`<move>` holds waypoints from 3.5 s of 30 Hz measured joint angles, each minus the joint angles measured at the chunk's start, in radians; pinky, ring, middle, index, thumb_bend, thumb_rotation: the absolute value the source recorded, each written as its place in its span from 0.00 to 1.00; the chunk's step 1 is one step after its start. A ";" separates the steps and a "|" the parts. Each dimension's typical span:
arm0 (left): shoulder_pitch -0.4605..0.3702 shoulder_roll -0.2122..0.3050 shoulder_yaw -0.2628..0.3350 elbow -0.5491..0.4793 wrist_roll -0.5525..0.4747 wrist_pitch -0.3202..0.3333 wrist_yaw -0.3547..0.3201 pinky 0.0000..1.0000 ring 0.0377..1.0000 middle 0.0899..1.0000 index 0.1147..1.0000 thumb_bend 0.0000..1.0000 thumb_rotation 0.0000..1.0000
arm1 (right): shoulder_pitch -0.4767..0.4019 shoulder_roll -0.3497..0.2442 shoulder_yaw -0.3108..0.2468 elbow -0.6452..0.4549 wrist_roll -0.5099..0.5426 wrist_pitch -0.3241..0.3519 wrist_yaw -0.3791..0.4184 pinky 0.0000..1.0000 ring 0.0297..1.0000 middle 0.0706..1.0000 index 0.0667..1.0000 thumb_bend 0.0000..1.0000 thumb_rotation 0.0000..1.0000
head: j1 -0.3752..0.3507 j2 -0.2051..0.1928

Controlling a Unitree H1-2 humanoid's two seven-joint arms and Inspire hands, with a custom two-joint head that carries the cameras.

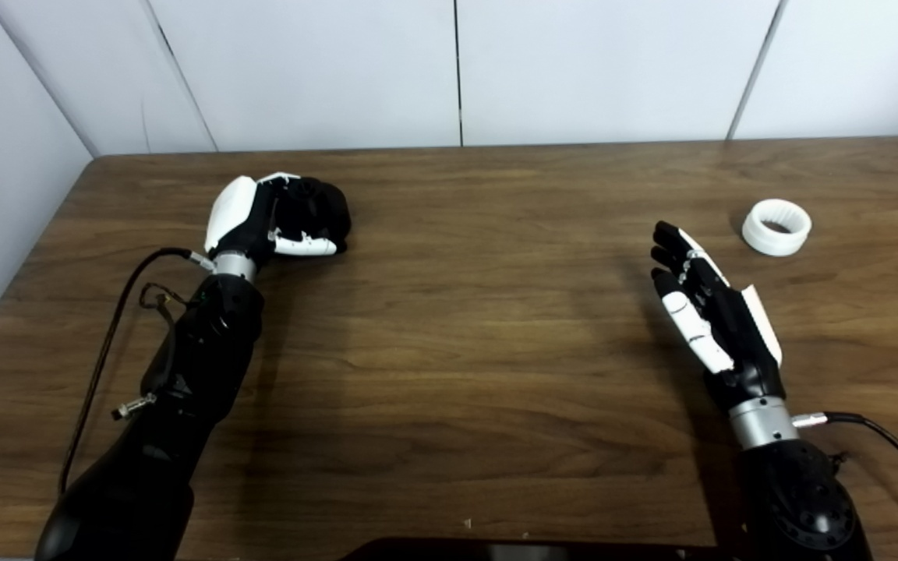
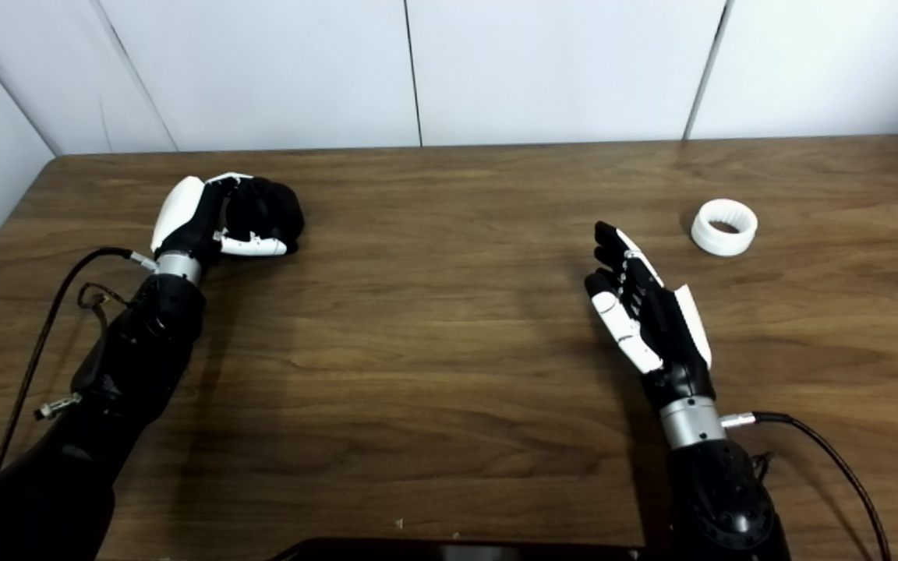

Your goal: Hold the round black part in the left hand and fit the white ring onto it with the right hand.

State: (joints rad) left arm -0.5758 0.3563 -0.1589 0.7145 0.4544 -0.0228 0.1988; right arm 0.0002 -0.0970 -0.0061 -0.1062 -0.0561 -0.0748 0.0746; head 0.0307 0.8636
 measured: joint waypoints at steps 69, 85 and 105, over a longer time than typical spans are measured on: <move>0.243 -0.126 -0.155 -0.432 -0.021 -0.046 -0.168 1.00 0.86 0.69 0.67 0.95 0.23 | 0.007 0.000 -0.009 -0.016 -0.004 0.015 -0.015 0.89 0.91 0.92 0.91 0.55 0.73 | -0.008 0.009; 0.278 -0.154 -0.242 -0.556 -0.020 -0.056 -0.299 1.00 0.85 0.67 0.66 0.97 0.25 | 0.009 0.004 -0.013 -0.020 -0.007 0.016 -0.024 0.90 0.91 0.91 0.90 0.55 0.72 | -0.025 0.014; 0.286 -0.181 -0.254 -0.586 -0.031 -0.085 -0.399 1.00 0.86 0.68 0.66 0.98 0.24 | 0.009 0.011 -0.012 -0.019 -0.006 0.016 -0.033 0.87 0.90 0.90 0.90 0.56 0.70 | -0.086 0.006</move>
State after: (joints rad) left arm -0.2898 0.1757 -0.4129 0.1283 0.4232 -0.1075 -0.2000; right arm 0.0094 -0.0856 -0.0184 -0.1254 -0.0619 -0.0590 0.0418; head -0.0552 0.8698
